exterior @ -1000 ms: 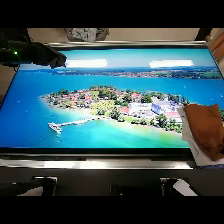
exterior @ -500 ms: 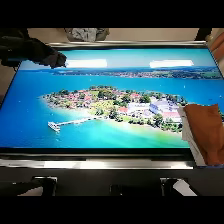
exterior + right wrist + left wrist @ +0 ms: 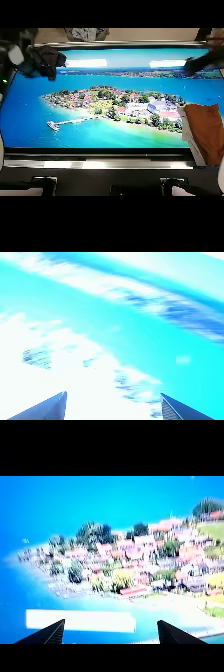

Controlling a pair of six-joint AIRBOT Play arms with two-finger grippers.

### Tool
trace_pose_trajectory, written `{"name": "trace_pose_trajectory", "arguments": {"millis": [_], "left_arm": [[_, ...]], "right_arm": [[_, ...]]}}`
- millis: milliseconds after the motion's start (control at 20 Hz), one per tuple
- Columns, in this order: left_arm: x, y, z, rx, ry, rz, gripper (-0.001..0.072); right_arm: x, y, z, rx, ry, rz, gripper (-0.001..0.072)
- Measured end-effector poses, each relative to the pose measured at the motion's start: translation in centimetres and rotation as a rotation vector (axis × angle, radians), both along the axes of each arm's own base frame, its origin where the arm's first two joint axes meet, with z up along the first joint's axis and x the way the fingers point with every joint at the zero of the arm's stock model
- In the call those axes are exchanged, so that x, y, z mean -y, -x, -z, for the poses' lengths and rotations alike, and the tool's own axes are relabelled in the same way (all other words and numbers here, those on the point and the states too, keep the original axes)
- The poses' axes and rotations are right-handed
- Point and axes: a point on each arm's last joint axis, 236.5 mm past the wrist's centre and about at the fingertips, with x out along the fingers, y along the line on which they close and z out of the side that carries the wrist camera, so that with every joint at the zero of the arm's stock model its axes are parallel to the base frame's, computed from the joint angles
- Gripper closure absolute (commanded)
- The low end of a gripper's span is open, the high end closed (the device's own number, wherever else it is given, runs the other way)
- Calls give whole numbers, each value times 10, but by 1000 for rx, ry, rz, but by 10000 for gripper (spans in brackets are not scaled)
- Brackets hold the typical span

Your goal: Fold the shirts.

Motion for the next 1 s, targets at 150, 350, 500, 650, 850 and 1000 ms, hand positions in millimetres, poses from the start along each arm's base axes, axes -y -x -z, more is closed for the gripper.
{"name": "trace_pose_trajectory", "arguments": {"millis": [150,350,500,650,850,1000], "left_arm": [[20,41,55,-167,79,-9,4],[9,70,91,-201,105,-96,5],[1,77,102,-206,107,-132,4],[0,80,106,-208,110,-143,5],[-1,81,109,-208,112,-150,5],[-2,81,109,-207,111,-153,4]], "right_arm": [[-72,18,81,-316,-93,-134,58],[-103,45,127,-540,-118,-203,45],[-109,45,136,-565,-118,-203,45],[-108,43,140,-569,-113,-195,45],[-110,43,141,-569,-113,-195,45],[-109,42,142,-571,-112,-193,45]]}}
